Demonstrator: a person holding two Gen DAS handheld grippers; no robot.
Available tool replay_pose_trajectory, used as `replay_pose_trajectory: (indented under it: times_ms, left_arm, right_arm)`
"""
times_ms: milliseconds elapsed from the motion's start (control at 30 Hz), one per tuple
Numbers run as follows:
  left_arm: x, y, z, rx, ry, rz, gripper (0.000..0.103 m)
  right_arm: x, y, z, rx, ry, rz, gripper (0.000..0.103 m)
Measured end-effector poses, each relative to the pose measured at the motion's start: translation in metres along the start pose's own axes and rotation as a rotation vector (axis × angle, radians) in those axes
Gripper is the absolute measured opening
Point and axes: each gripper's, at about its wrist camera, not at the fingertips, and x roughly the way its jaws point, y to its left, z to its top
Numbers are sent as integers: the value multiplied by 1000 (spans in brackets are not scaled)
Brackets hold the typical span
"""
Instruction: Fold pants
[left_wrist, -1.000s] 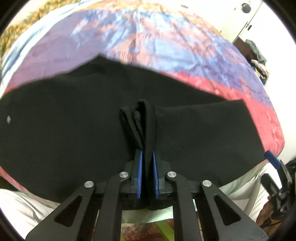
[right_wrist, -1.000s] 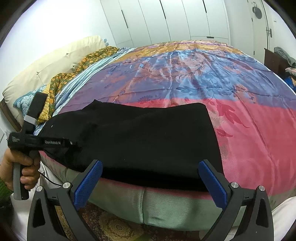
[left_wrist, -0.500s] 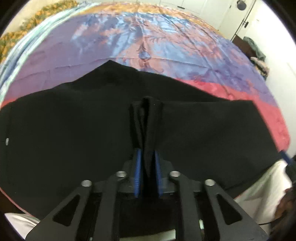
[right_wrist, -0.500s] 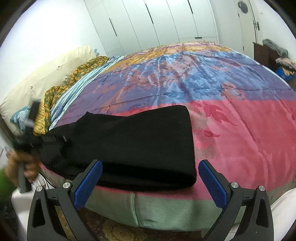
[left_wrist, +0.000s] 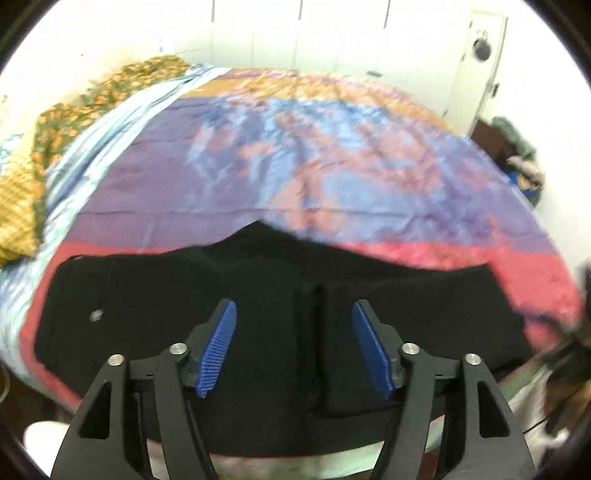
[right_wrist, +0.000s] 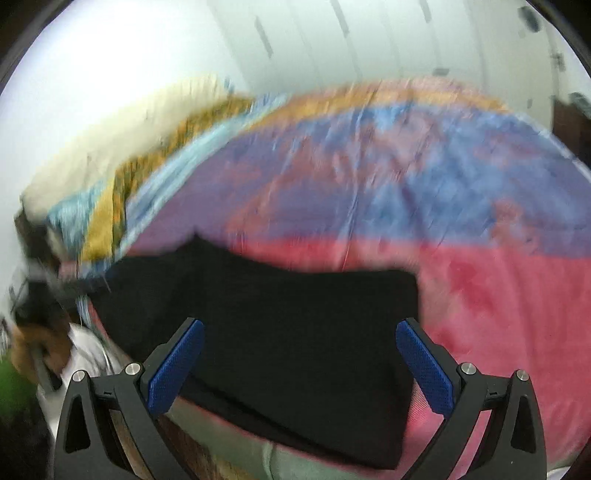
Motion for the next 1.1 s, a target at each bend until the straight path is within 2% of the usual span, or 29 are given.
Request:
replay_pose_trajectory:
  times_ms: [33,100,167,300,367,433,567,667,800,900,967,1067,1100]
  left_arm:
    - [2,-4,1,2,2,-26,71]
    - [15,-14,2,18,15,-56,71]
    - [34,-22,-1,36,47,-54,71]
    - [70,-25,-13,28,144,-55,71]
    - [84,-26,-22,43,186,-22,71]
    - [93,-26,-30,47,213,-2,71]
    - [93,-25,-38,50,209,0,75]
    - [94,-25,-38,54,212,3,76]
    - [94,-24,-38,44,207,2,77]
    - [96,-26,-37,44,205,4,78]
    - [97,-26,-38,41,205,5,79]
    - [98,-27,-37,48,208,4,80]
    - [98,-27,-37,51,209,6,80]
  right_arm:
    - [16,-1,-6,3,68,-5,103]
    - [22,0,-10,-5,93,-35,103]
    - [15,1,-3,1,90,-22,102]
    - [-7,4,35,-16,10,-39,102]
    - [-4,0,49,-6,-1,-50,102]
    - [13,-9,54,34,27,-48,102]
    - [57,-28,41,130,171,-49,102]
    - [50,-22,40,113,140,-66,102]
    - [5,-1,42,77,21,-54,102]
    - [-17,16,25,39,-35,-48,102]
    - [-13,18,10,42,-15,-41,102]
    - [19,9,-14,81,103,-60,101]
    - [19,8,-16,83,92,-64,101]
